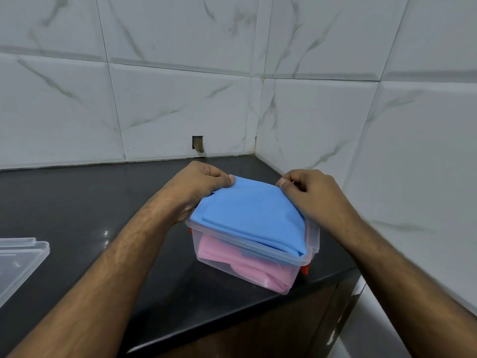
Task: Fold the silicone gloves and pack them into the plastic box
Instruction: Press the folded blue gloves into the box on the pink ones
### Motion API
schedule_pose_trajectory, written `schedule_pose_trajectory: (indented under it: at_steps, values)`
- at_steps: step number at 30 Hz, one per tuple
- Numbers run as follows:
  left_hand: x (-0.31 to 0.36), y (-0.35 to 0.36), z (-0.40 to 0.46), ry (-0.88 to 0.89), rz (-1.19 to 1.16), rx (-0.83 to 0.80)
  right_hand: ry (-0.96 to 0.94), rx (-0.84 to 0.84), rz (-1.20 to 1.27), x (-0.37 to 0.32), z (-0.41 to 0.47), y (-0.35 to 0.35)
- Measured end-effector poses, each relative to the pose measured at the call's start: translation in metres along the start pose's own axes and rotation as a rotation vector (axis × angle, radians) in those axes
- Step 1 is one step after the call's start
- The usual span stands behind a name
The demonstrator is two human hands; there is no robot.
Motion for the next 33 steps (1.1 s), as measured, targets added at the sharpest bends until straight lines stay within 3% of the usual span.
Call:
schedule_pose_trajectory:
  at_steps: [11, 20, 27, 33]
  values:
    - [0.009, -0.002, -0.01, 0.13, 0.134, 0.115, -0.235, -0.169, -0.467, -0.019, 0.009, -0.006]
    - [0.007, -0.001, -0.007, 0.154, 0.234, 0.179, -0.189, -0.35, -0.427, -0.02, 0.004, -0.026]
    - [0.006, 0.001, -0.003, 0.231, 0.325, 0.137, -0.008, -0.108, -0.202, 0.003, -0.019, -0.041]
    - [0.003, 0.0, -0.001, 0.223, 0.293, 0.146, -0.062, -0.249, -0.332, -0.002, -0.037, -0.032]
Point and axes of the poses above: each hand's wrist, its own z-axis towards the middle knuckle, its own y-axis out of the palm, x = y × z, the point moved 3 cm from there along z, towards the middle knuckle, and after that the axes turned 13 degrees about x, right-handed, at the moved point
